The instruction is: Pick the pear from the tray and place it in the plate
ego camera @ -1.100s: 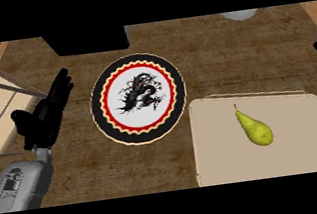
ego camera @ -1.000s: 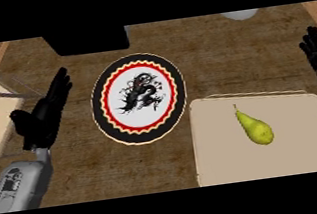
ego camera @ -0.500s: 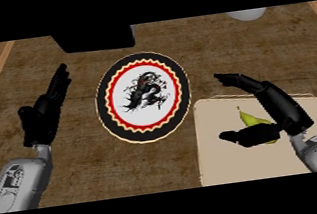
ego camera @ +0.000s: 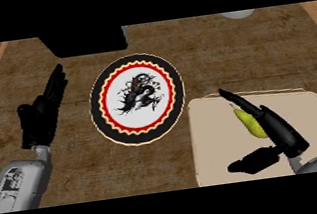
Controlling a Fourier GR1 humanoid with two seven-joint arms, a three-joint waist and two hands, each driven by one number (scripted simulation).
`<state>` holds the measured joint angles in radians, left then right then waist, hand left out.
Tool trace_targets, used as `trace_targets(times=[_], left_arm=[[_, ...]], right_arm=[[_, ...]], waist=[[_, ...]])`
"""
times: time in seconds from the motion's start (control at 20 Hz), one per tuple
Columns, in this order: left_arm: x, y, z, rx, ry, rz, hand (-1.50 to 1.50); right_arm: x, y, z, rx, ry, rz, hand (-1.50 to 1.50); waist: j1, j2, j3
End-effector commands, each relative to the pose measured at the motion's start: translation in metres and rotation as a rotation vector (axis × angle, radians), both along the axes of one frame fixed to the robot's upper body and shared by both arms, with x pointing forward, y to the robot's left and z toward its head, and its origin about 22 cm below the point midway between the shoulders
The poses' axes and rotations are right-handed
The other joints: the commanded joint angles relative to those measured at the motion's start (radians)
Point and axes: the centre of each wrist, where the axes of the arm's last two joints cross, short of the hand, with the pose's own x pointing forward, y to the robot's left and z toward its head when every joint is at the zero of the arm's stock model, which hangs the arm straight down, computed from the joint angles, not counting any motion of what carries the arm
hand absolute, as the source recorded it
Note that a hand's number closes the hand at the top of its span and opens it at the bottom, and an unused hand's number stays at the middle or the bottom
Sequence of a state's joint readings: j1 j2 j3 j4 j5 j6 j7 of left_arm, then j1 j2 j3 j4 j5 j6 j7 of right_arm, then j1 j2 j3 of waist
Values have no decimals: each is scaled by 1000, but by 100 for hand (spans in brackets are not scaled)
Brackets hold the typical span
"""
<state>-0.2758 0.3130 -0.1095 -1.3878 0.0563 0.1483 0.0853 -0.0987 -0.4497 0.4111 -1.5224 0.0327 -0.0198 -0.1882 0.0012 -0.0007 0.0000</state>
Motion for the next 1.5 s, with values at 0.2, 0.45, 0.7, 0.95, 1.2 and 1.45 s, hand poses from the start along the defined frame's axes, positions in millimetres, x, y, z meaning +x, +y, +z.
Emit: trace_targets(times=[0.2, 0.45, 0.7, 0.95, 1.2, 1.45], left_arm=[[-2, 10, -4, 10, -15, 20, 0], [-2, -7, -8, 8, 3, -2, 0], [0, -11, 4, 10, -4, -14, 0], [4, -10, -9, 3, 14, -7, 0], [-11, 4, -4, -9, 4, -6, 0], [-5, -7, 22, 17, -9, -16, 0]], right_arm=[[14, -39, 87, -227, -86, -49, -150], [31, -65, 124, -523, 99, 39, -150], [48, -71, 143, -600, 186, 81, -150], [57, -41, 130, -630, 255, 97, -150], [73, -39, 94, -636, 297, 104, -150], [58, -24, 80, -754, 331, 156, -150]], waist=[[-11, -2, -2], [1, 0, -2], [3, 0, 0], [0, 1, 0], [8, 1, 0], [3, -1, 0]])
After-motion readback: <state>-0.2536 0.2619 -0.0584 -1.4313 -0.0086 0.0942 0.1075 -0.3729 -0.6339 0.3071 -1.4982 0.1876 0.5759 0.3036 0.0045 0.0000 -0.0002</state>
